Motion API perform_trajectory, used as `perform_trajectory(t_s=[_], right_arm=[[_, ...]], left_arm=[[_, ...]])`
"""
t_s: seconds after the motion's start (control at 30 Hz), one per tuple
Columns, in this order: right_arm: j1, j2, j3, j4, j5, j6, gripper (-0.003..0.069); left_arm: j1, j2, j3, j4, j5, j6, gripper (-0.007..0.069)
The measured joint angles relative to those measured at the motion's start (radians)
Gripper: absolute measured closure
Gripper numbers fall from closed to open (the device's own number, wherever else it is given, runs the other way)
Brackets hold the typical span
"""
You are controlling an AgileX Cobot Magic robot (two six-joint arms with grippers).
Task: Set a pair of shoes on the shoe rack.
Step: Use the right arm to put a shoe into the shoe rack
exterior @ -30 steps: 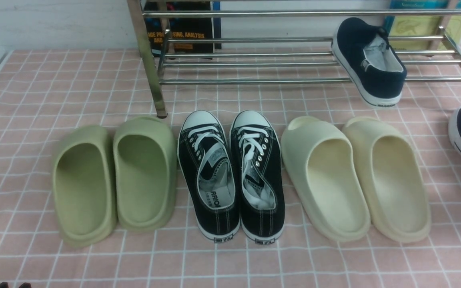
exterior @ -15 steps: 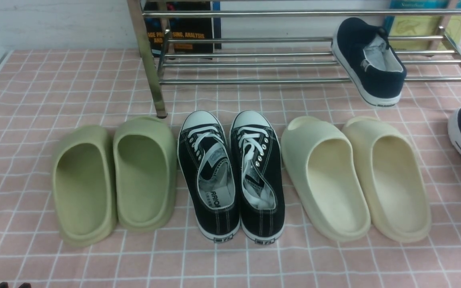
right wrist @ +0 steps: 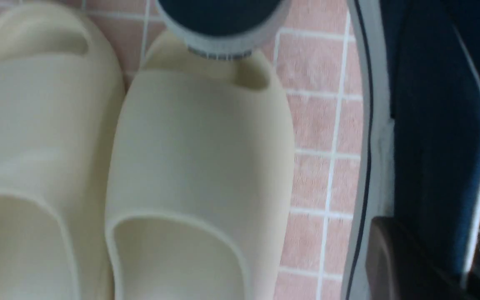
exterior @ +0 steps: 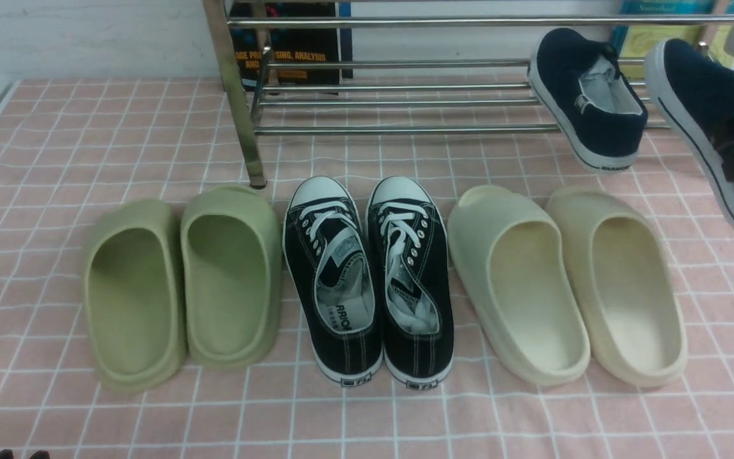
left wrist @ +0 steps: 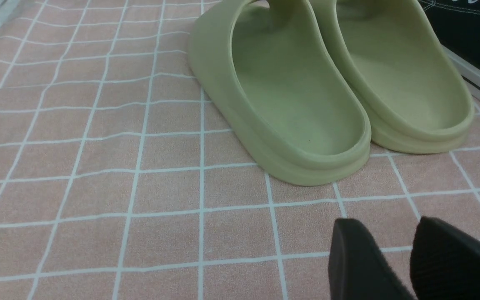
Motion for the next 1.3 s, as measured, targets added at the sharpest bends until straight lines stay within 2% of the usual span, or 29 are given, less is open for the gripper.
perform_trajectory(t_s=[0.37,0.4,0.63,1.07,1.13,1.23,1.27,1.3], right_arm=[[-0.001,0.267,-0.355,-0.006,0.033,0.0,0.065],[-0.001,0.316,-0.436,-0.006,0.051,0.0,0.065],[-0.001,0.461,-0.633,-0.002,0.131,0.0,0.065],[0.003,0.513,-0.69,0.024,0.162,-0.019,0.0642],[0.006,0.516,-0.69,0.024,0.158,-0.03,0.0627],[0.007,0.517,-0.692,0.027,0.138,-0.038,0.0543],[0.007,0.517,-0.692,0.027,0.137,-0.038,0.0536],[0.008,0.517,-0.694,0.027,0.137,-0.04,0.048]], left_arm=[[0.0,0.0,0.0,0.0,0.0,0.0,0.0386],[0.0,0.0,0.0,0.0,0.0,0.0,0.0386],[0.0,0.0,0.0,0.0,0.0,0.0,0.0385],[0.0,0.0,0.0,0.0,0.0,0.0,0.0385],[0.0,0.0,0.0,0.0,0.0,0.0,0.0385],[0.0,0.0,0.0,0.0,0.0,0.0,0.0385],[0.0,0.0,0.0,0.0,0.0,0.0,0.0385],[0.0,0.0,0.0,0.0,0.0,0.0,0.0385]])
